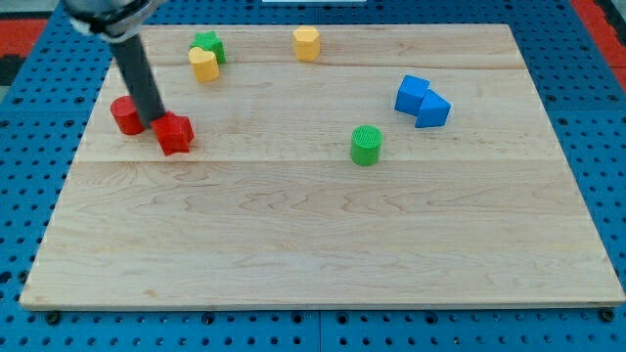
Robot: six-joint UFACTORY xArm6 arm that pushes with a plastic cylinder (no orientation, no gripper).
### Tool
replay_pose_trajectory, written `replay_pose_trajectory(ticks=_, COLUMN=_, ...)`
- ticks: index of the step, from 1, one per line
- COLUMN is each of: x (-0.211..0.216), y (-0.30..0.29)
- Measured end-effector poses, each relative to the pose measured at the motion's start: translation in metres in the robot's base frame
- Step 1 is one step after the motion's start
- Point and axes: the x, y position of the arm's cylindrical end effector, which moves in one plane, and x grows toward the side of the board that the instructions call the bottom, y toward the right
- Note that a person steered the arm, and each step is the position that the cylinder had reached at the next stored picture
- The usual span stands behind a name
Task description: Slide the green blocks diagonally to the blue blocks
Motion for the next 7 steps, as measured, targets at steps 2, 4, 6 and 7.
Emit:
replay_pose_trajectory(ticks=2, x=-0.103, y=0.001)
replay_pose_trajectory(ticks=4, x=-0.173, y=0.029)
replay_pose_trajectory(ticks=6, x=-0.057, y=0.159)
replay_pose_trajectory(ticks=7, x=-0.091, y=0.132)
